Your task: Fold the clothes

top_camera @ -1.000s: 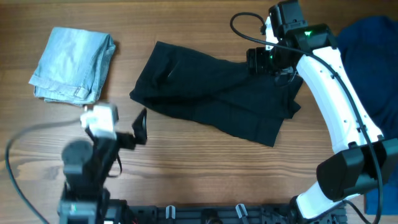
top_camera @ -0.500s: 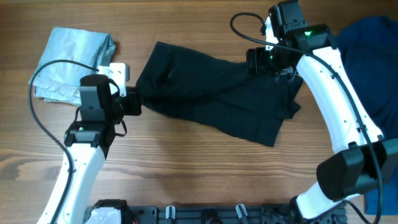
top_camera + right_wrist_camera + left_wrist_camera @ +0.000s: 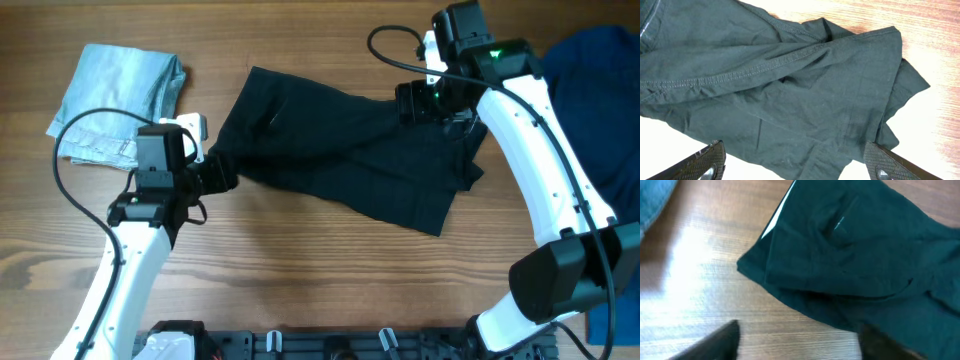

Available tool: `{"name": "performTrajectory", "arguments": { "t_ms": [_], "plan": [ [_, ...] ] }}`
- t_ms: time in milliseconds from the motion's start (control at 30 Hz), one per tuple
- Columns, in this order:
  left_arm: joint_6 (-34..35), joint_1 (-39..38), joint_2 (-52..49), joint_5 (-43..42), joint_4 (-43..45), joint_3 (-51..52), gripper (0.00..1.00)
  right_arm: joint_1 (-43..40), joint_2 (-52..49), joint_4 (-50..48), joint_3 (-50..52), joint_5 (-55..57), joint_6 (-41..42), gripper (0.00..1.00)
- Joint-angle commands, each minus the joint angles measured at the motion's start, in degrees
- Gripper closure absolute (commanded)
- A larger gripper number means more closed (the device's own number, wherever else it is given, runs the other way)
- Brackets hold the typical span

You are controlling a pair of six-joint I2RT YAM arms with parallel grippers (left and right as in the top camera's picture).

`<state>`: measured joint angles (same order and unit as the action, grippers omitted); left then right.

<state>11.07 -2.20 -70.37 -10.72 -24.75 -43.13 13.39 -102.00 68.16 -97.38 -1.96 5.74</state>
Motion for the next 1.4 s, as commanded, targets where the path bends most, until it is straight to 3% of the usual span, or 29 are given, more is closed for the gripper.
{"name": "performTrajectory", "arguments": {
  "t_ms": [0, 333, 467, 600, 1000, 1367],
  "plan": [
    [9.44, -0.22, -2.12, -1.92, -0.09, -0.7, 0.0, -1.18, 0.85, -0.04, 1.27, -0.87, -2.16, 0.15],
    [22.84, -0.33, -8.72, -6.03, 6.58, -0.7, 0.01, -8.46, -0.13, -8.87, 4.52, -2.34, -10.36, 0.13],
    [24.74, -0.33, -10.25, -7.5, 10.91, -0.7, 0.04, -11.8, -0.83, -11.74, 4.52, -2.82, -16.59, 0.18],
    [31.26, -0.66, -10.27, -7.72, 11.65, -0.7, 0.05, -14.56, -2.58, -15.47, 4.52, -2.82, -21.55, 0.2],
    [31.87, -3.82, -10.27, -5.03, 11.74, -0.7, 0.07, -17.18, -14.14, -20.94, 4.52, -10.12, -30.03, 0.16],
    [33.73, -3.82, -10.45, -4.61, 12.13, -0.7, 0.03, -17.16, -17.59, -21.51, 4.52, -15.98, -30.45, 0.2]
  ]
}}
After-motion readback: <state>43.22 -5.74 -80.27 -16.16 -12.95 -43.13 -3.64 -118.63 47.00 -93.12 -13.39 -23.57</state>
